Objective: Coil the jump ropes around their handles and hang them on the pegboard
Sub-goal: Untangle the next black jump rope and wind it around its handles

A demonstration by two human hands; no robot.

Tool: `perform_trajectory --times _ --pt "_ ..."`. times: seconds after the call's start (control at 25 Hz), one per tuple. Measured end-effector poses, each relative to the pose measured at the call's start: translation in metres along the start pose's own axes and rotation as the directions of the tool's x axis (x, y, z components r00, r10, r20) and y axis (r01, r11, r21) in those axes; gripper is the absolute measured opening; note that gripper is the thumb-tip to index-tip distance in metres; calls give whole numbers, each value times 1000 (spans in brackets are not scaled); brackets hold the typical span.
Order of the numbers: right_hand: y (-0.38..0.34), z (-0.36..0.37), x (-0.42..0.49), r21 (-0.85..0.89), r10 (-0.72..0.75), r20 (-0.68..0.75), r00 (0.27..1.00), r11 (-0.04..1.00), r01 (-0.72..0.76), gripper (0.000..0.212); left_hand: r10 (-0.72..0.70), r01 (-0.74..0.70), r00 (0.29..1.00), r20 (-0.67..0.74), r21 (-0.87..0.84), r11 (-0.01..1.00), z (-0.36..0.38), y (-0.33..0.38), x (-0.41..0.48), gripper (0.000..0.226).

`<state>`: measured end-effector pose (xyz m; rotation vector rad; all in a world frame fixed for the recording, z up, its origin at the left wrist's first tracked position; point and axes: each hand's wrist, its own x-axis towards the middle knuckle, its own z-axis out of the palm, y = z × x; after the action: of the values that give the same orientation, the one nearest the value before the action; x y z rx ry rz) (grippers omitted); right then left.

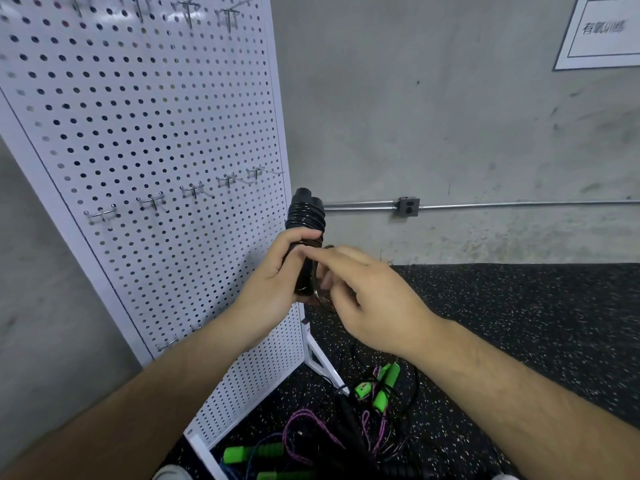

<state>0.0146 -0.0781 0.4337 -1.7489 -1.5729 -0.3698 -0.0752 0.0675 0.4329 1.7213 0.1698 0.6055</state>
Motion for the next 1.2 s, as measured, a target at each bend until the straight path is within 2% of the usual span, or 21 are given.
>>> perform_trajectory --times 0.12,0.2,0.36,0.48,0.52,0.6,0.72,0.84,0.96,1.08,1.2 --pt "1 -9 0 50 30 133 991 998 -37 83 -14 11 999 -40 -83 996 -3 1 5 31" --pt "5 -13 1 31 57 180 982 997 -64 93 -30 22 998 -55 -133 991 -6 3 5 33" --pt "12 -20 4 -67 11 52 999 998 -8 68 -90 84 996 -15 -231 969 -7 5 2 32" --pt "15 -26 7 -67 -54 -148 988 997 45 42 -107 104 994 5 -279 955 -8 6 1 28" --pt "15 -27 7 -42 -64 -218 974 998 56 38 -112 111 994 15 -298 948 -8 6 0 26" --pt "11 -24 10 76 -31 -299 954 996 56 45 -108 119 993 52 -333 935 -6 8 -1 22" --pt "-6 -22 17 288 157 -205 966 953 -94 53 -92 116 992 87 -349 930 0 9 -5 20" --pt "-9 -27 20 204 164 -101 981 969 -141 45 -81 112 992 99 -367 923 4 11 -5 17" --pt "-3 -32 20 103 82 -15 997 991 -80 55 -74 108 992 99 -409 906 3 12 -4 23" --pt "4 -28 20 -86 68 52 996 994 -63 65 -73 95 995 70 -421 902 3 14 -4 26" --pt "12 -26 19 -31 44 28 999 999 -43 61 -70 89 996 58 -438 895 1 16 -2 24"
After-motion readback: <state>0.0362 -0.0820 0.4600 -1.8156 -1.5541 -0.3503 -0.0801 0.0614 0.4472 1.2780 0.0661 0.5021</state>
